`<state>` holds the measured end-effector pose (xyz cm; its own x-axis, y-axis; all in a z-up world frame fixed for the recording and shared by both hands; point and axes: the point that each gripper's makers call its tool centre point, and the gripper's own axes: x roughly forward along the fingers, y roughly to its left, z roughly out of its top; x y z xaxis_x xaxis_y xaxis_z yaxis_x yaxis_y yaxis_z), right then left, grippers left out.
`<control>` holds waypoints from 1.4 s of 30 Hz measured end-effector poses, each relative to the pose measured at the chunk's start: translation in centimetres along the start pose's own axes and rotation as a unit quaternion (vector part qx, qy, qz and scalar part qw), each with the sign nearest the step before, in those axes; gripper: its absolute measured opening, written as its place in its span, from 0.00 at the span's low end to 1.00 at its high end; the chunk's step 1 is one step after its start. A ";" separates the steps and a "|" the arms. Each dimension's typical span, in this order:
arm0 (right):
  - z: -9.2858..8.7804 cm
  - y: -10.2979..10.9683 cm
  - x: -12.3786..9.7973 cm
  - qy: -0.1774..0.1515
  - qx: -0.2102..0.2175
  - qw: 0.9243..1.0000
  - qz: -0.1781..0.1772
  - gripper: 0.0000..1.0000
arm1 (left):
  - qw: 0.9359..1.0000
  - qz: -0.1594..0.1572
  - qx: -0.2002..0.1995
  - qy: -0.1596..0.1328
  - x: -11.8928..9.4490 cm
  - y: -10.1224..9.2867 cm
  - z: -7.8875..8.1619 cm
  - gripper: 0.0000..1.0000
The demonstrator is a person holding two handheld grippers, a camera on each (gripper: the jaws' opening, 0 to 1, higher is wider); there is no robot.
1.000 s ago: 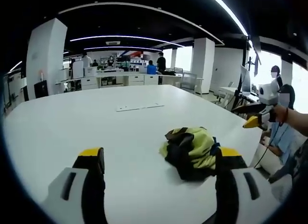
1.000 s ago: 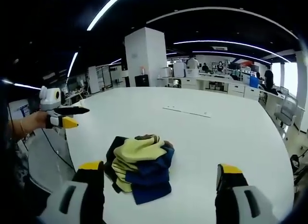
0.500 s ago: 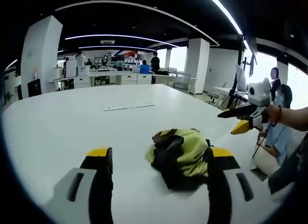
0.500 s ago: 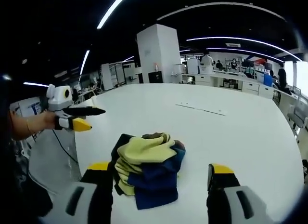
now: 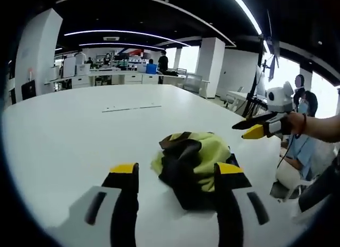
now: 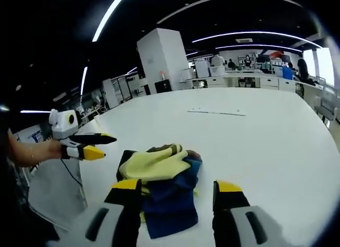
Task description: Fold the garment on the visible template until the final outline fits inside the template.
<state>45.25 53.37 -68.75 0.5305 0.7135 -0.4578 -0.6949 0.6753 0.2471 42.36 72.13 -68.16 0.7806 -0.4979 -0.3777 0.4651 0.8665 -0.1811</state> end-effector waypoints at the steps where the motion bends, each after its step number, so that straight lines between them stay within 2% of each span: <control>1: 0.0 0.0 0.1 -0.001 0.002 1.000 0.000 0.45 | 1.000 -0.002 -0.003 0.001 0.1 0.1 -0.1 0.49; 6: 0.0 -0.6 0.9 -0.001 -0.003 1.000 -0.006 0.38 | 0.999 -0.015 -0.029 0.006 0.9 0.2 -1.0 0.34; 13: -0.2 -1.2 1.9 0.000 0.010 1.000 -0.002 0.29 | 0.998 -0.039 -0.050 0.031 2.3 -0.1 -2.6 0.32; 21: -0.9 -1.7 3.3 0.011 0.021 1.000 0.006 0.22 | 0.996 -0.053 -0.050 0.058 3.2 -0.4 -4.1 0.24; 26: -1.5 -2.1 4.1 0.020 0.027 0.999 0.008 0.19 | 0.994 -0.061 -0.068 0.067 3.6 -0.5 -4.7 0.19; 31: -1.5 -2.2 4.9 0.020 0.034 0.999 0.016 0.10 | 0.992 -0.065 -0.087 0.068 3.8 -0.6 -4.6 0.10; 34: -1.5 -2.2 5.4 0.021 0.032 0.999 0.019 0.01 | 0.992 -0.064 -0.081 0.067 3.8 -0.5 -4.4 0.00; 38: -1.2 -2.2 5.3 0.018 0.021 0.999 0.015 0.00 | 0.995 -0.050 -0.068 0.062 3.5 -0.3 -3.6 0.00; 42: 0.0 -2.5 4.7 0.008 0.002 1.000 0.006 0.00 | 0.997 -0.043 -0.057 0.043 2.8 -0.3 -1.9 0.00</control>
<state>49.44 55.04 -71.52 0.5149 0.7185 -0.4676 -0.6988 0.6677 0.2564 43.66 70.55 -70.93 0.6997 -0.5695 -0.4314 0.4738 0.8218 -0.3164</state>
